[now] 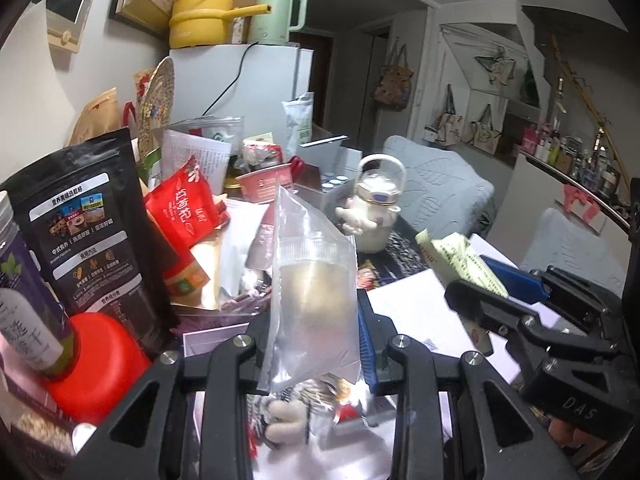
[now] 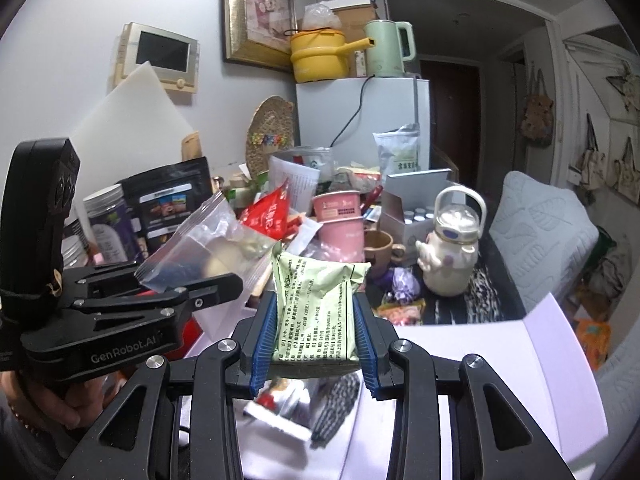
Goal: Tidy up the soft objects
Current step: 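Carry the clear bag and green packet up over the white box with both grippers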
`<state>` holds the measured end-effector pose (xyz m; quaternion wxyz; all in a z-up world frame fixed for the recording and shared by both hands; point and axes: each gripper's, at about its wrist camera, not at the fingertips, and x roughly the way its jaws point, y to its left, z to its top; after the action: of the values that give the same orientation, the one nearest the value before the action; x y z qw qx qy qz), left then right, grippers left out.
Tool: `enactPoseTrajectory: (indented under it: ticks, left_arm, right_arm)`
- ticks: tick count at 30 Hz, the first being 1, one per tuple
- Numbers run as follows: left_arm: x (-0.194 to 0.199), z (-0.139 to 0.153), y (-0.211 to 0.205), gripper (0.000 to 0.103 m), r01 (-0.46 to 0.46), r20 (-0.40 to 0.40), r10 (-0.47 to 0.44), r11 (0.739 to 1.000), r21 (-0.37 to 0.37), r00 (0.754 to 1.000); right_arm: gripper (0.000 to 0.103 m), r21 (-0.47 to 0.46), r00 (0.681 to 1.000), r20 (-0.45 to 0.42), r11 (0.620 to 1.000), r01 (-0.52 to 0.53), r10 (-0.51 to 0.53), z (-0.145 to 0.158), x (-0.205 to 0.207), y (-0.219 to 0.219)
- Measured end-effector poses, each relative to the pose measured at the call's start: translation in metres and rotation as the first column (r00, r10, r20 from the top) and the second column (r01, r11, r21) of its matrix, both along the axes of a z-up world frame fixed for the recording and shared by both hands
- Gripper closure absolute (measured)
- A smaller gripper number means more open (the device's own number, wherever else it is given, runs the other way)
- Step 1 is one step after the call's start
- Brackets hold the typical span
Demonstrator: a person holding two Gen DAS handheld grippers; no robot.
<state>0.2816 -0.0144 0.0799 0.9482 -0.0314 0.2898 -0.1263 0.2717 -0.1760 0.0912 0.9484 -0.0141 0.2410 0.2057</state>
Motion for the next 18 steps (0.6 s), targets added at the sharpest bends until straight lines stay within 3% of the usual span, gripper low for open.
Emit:
enactPoseTrajectory:
  ticks: [7, 18]
  left_arm:
    - [0.025, -0.030, 0.011, 0.073, -0.056, -0.074, 0.056, 0.998, -0.008, 0.996]
    - [0.050, -0.069, 0.002, 0.073, -0.031, -0.181, 0.044, 0.997, 0.073, 0.982]
  right_arm:
    - [0.067, -0.005, 0.999, -0.038, 1.000, -0.027, 0.027, -0.007, 0.032, 0.010]
    - [0.067, -0.005, 0.991, -0.133, 1.000, -0.030, 0.029, -0.042, 0.054, 0.013]
